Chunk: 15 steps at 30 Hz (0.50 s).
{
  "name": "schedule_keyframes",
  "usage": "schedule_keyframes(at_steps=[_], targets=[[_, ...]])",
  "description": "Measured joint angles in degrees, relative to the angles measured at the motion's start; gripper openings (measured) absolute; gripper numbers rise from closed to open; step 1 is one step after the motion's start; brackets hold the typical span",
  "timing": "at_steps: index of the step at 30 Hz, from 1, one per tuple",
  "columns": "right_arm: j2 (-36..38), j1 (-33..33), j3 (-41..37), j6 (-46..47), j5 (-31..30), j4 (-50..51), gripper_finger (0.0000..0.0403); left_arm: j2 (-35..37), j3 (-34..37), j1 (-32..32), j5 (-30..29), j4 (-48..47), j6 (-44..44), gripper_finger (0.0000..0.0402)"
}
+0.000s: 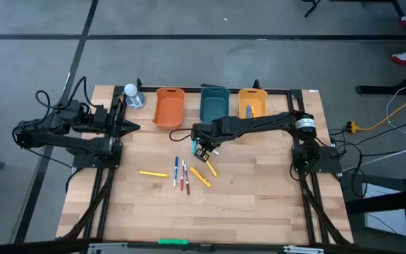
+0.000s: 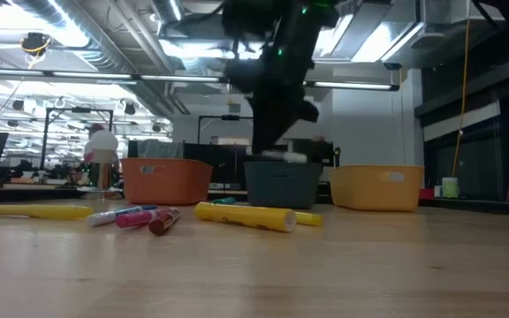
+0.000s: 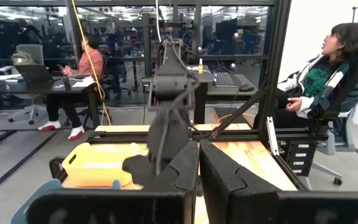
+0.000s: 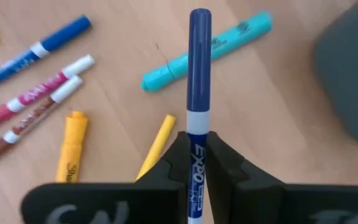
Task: Pick & Place Markers
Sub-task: Put the right blue marker pen into the blue bin
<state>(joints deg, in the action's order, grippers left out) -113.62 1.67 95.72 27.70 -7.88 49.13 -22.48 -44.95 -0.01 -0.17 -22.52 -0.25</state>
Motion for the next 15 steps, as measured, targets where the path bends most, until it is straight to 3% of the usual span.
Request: schedule_keyframes(at_steps=[15], targets=[[10.56, 0.51, 0.15, -1.95, -3.07, -5.28, 0.0027, -0.01, 0.0, 0.0, 0.0, 0.0, 0.0, 0.0013]])
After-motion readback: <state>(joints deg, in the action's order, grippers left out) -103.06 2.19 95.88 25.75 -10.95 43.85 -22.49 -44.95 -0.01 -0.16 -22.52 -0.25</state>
